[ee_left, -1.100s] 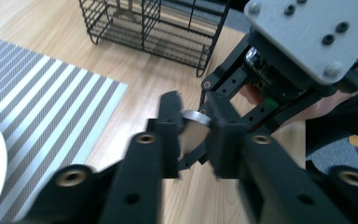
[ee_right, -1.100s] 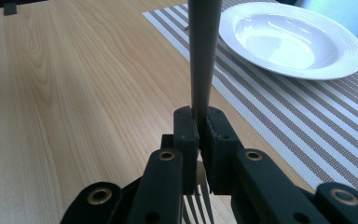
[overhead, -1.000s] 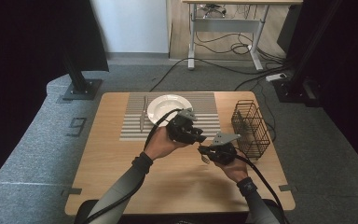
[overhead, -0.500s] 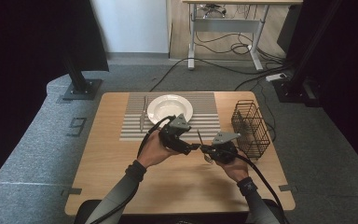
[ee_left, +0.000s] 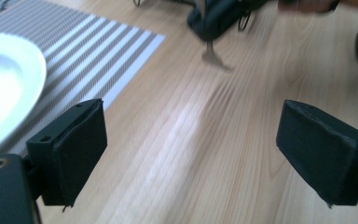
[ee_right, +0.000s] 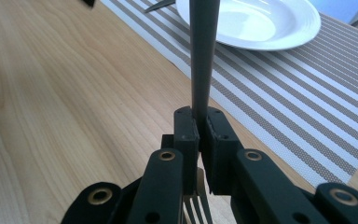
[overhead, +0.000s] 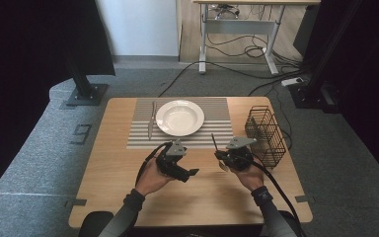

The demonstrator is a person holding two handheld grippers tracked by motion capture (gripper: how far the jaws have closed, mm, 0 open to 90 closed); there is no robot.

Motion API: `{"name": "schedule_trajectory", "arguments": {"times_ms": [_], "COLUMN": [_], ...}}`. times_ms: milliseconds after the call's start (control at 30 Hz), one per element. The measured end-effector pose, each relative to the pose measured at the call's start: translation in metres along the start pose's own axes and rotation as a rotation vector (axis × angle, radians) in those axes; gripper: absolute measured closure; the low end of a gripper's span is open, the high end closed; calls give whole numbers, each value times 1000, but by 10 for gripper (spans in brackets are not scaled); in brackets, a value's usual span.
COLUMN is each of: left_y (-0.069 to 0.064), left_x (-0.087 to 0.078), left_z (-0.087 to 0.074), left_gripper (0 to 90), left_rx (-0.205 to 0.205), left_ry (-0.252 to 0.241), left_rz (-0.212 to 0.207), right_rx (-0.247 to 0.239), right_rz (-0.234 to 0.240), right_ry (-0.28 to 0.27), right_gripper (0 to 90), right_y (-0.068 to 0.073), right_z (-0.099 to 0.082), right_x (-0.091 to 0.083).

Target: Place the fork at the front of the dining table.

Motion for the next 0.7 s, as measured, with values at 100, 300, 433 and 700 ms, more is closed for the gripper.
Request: {"name": "schedule_trajectory", "arguments": {"times_ms": [100, 300, 433, 700], "left_y": [-4, -12, -18, -24], "left_x": [1, 5, 9, 12], "left_z": [-17, -46, -64, -82], "left_gripper": [60, 34, 17, 1], "left_rx": [10, 13, 15, 19], "left_ry": [6, 35, 70, 104], "left_rz": [18, 21, 26, 19], "right_rx": [15, 47, 61, 72], "right_rz": [-11, -36, -59, -104], "right_ry": [2, 0, 6, 21], "right_gripper": [841, 841, 841, 841], "right_y": [-4, -13, -20, -35], "right_z": [0, 1, 2, 10], "right_x": [0, 1, 1, 5]}}
Point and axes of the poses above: each handheld gripper's, and its own axes: x roughly forward along the jaws, z roughly out of its top, y roughly to its left, the point moved 6 cm from there along x, roughly forward along the jaws, and after that the axes turned 11 degrees about z, right-handed, at the moved point
